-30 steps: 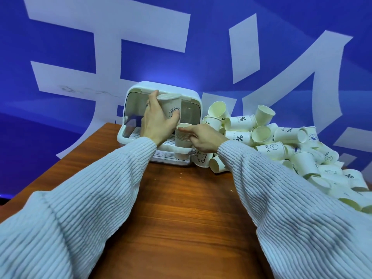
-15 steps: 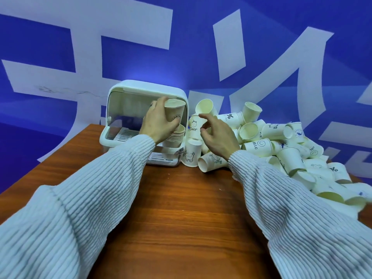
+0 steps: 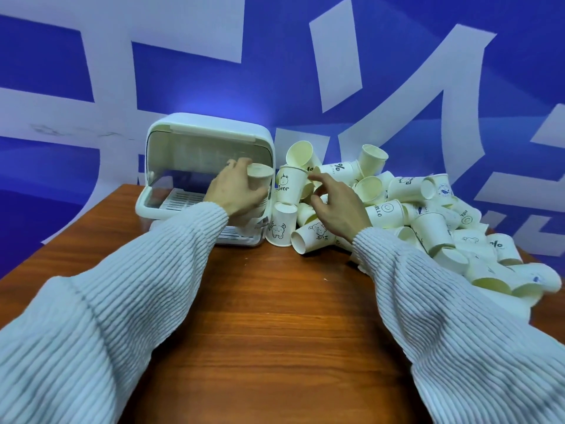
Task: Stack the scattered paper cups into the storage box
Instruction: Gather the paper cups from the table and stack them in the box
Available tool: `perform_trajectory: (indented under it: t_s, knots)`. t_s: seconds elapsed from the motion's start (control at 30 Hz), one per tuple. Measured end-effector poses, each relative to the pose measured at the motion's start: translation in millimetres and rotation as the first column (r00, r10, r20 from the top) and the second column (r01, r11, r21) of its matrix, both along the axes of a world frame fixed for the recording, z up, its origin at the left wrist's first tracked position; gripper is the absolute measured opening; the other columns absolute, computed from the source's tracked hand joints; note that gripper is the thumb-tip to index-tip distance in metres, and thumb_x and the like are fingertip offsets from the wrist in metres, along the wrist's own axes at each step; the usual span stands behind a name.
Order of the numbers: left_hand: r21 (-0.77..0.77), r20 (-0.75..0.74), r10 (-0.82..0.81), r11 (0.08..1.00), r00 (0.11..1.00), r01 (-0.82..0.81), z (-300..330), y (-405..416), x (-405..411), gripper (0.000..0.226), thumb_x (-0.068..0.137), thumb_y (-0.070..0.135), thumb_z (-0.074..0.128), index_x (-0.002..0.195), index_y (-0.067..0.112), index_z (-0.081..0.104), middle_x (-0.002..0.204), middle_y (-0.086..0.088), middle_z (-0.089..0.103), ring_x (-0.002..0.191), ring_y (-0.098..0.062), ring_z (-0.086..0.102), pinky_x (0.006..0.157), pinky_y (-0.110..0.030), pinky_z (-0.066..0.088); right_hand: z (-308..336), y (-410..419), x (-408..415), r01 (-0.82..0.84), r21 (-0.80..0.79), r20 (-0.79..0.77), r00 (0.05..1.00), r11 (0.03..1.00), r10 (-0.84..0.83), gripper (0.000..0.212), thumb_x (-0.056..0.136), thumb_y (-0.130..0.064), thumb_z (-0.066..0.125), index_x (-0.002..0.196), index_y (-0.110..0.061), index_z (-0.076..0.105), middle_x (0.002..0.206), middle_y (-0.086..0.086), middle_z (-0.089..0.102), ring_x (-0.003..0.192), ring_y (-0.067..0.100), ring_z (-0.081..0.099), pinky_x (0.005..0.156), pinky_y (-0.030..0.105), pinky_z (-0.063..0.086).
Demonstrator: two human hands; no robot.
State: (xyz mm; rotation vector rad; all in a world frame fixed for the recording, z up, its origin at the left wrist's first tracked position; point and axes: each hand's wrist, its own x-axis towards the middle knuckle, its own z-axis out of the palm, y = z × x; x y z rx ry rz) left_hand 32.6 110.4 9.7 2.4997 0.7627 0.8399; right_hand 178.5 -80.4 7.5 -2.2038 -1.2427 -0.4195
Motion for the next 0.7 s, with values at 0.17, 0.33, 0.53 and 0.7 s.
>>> perform_trajectory:
  t_s: [0.17,0.33,0.53,0.7]
  knots:
    - [0.205,-0.218,0.106,0.977,0.970,-0.060,-20,-1,-2,0.081,0.083,0.080,0.041,0.142,0.026,0.053,0.155,-0.008,0.038,0.142,-0.031,0.026,0.112,-0.053,0.025,-3,9,12,0.063,0.030,0.011,0.998,0.998,-0.064,0.040,0.095,-0.032,0.050,0.133,-0.034,0.059,0.117,-0.010,0.068,0.112,0.017,0.061,0.091,0.043,0.053]
    - [0.258,-0.099,0.105,0.963,0.990,-0.077,-24,-4,-4,0.080,0.087,0.076,0.043,0.149,0.025,0.042,0.161,-0.007,0.031,0.149,-0.030,0.018,0.117,-0.053,0.020,12,45,14,0.088,-0.037,-0.026,0.996,0.995,-0.089,0.048,0.098,-0.032,0.049,0.147,-0.032,0.050,0.122,0.003,0.064,0.107,0.026,0.063,0.091,0.042,0.051]
    - [0.269,0.056,0.047,0.961,0.997,-0.060,-32,-12,-9,0.070,0.089,0.061,0.054,0.148,0.025,0.041,0.151,-0.003,0.044,0.147,-0.028,0.022,0.115,-0.051,0.026,19,69,23,0.095,-0.097,-0.165,0.980,0.991,-0.110,0.035,0.097,-0.035,0.055,0.131,-0.026,0.058,0.123,0.006,0.071,0.109,0.030,0.065,0.094,0.041,0.051]
    - [0.187,0.185,-0.111,0.979,0.977,0.076,-20,-21,-11,0.076,0.087,0.061,0.058,0.149,0.021,0.041,0.149,-0.004,0.044,0.144,-0.027,0.028,0.116,-0.050,0.030,40,42,5,0.126,0.193,-0.152,0.984,0.973,-0.097,0.008,0.089,-0.036,0.057,0.086,-0.030,0.063,0.085,-0.009,0.071,0.086,0.021,0.065,0.077,0.037,0.052]
